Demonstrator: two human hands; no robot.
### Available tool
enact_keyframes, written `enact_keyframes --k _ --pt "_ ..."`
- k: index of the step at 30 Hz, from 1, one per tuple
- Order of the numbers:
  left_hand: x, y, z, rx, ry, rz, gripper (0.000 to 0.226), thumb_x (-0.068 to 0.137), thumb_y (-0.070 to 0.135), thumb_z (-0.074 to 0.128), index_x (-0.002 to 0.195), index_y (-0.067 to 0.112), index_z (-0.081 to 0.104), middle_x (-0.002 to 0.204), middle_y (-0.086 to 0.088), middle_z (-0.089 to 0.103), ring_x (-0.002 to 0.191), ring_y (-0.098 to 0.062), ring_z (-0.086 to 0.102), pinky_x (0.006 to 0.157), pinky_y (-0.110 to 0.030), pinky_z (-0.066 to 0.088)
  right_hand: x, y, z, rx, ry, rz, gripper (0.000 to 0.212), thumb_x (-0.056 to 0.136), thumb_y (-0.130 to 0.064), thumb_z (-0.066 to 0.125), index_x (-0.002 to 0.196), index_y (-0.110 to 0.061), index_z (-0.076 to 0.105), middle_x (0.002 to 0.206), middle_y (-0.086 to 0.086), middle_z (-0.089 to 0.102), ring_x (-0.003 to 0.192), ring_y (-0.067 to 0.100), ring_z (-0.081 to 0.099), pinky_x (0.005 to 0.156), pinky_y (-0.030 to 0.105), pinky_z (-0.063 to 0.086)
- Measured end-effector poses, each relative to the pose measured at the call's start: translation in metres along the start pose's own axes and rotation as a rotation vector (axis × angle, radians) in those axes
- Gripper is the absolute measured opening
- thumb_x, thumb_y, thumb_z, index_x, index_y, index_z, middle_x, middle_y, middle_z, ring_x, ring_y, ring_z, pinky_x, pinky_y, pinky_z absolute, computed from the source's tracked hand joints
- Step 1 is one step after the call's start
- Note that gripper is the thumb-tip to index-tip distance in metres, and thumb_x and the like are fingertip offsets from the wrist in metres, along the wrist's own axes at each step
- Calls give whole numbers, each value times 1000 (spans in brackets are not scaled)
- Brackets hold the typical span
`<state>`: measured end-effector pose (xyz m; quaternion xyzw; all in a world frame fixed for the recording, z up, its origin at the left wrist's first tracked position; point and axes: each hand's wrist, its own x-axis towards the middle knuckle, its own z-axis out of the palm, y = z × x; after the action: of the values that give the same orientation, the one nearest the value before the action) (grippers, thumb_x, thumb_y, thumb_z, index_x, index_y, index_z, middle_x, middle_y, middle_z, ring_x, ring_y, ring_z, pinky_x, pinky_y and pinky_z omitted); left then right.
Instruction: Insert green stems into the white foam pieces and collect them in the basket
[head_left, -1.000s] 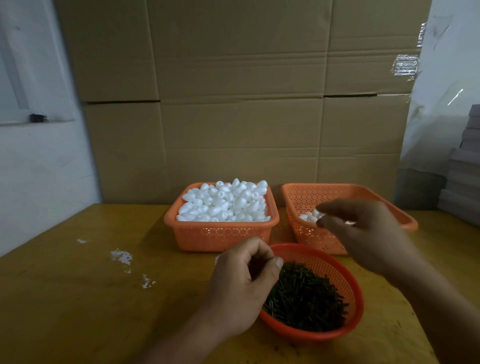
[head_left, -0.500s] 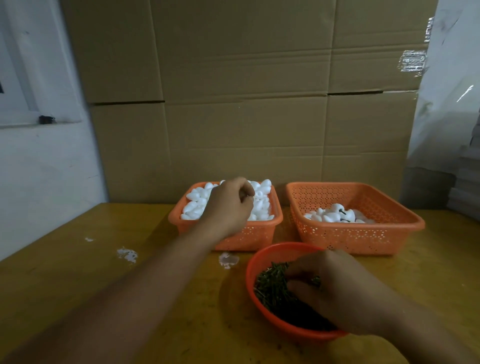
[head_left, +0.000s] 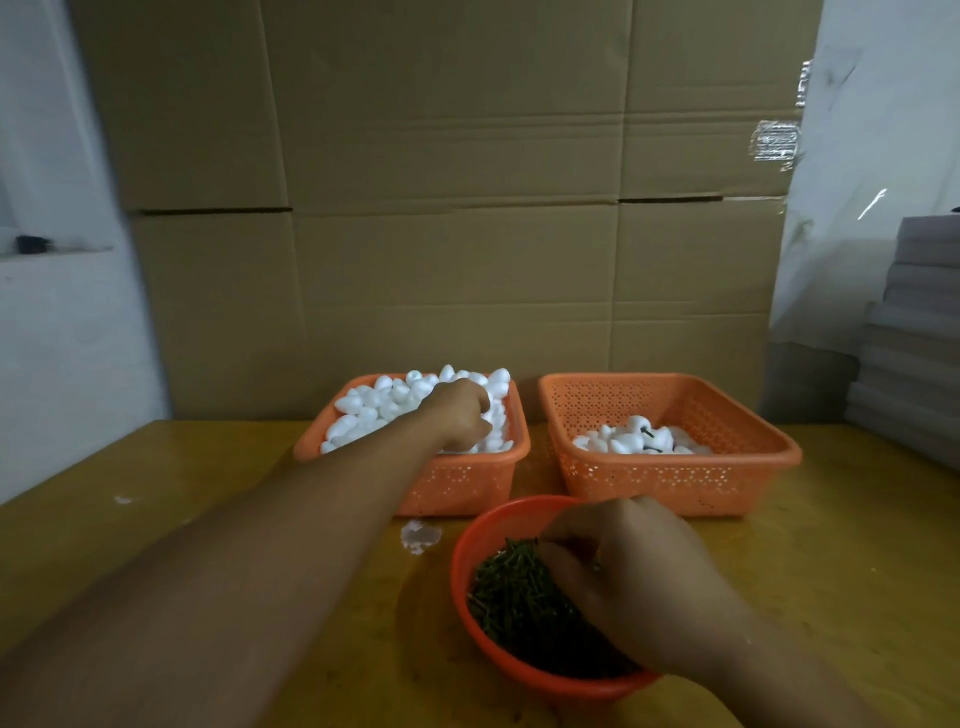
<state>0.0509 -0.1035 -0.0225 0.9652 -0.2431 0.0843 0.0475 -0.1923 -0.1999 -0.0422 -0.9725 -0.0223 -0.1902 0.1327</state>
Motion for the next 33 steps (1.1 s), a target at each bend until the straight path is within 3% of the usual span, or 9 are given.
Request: enact_keyframes --k 8,12,15,18,22,25,27,30,33 --pt "1 5 4 54 110 -37 31 94 48 54 122 38 59 148 8 44 134 -21 36 110 -48 22 -1 -2 4 -4 -2 15 23 89 -50 52 106 -41 65 88 -14 72 79 10 66 73 36 56" --pt "0 8 1 62 104 -51 30 95 47 56 124 38 57 143 10 47 135 -19 35 109 -45 22 0 0 6 -26 1 4 29 88 -52 48 107 -38 65 90 -14 72 81 10 67 74 35 56" --pt "-3 10 -2 70 73 -43 42 92 50 61 131 41 51 138 10 48 133 -19 35 109 -45 24 1 0 8 -29 -11 -6 30 89 -51 46 107 -34 64 91 -13 72 80 10 66 74 36 57" --pt "-1 11 -2 56 51 -82 35 94 56 53 127 45 56 141 11 45 135 -20 34 111 -47 23 2 1 8 -25 -24 -6 27 91 -49 48 105 -33 65 89 -13 71 78 9 65 72 36 57" --pt "4 0 3 -93 83 -64 28 96 58 44 110 45 64 142 13 51 133 -21 45 113 -49 28 2 1 7 -15 -16 -6 26 92 -49 50 108 -36 66 89 -17 71 78 7 65 72 33 57" --pt "-1 -7 1 -377 192 85 17 97 44 51 85 42 62 99 17 70 101 -13 65 100 -47 43 1 3 8 -30 -16 -3 25 92 -49 51 103 -35 67 85 -14 70 76 8 64 71 34 56" --pt "-13 -6 -1 -547 254 176 15 98 31 55 89 37 65 90 15 71 89 -6 67 92 -39 48 1 3 9 -35 -15 -4 23 92 -49 51 100 -35 68 81 -14 69 72 8 63 68 33 55" --pt "-38 -2 -8 -669 322 278 14 97 20 58 100 26 71 91 13 72 83 -2 67 80 -25 48 1 2 9 -32 -10 -6 22 92 -49 52 102 -37 68 80 -15 69 70 7 62 65 29 54" --pt "-64 1 -14 -756 359 342 13 97 16 61 104 18 71 94 7 73 84 -6 68 82 -25 50 1 3 10 -21 -11 -3 21 92 -49 53 103 -39 67 81 -17 69 73 7 62 67 30 54"
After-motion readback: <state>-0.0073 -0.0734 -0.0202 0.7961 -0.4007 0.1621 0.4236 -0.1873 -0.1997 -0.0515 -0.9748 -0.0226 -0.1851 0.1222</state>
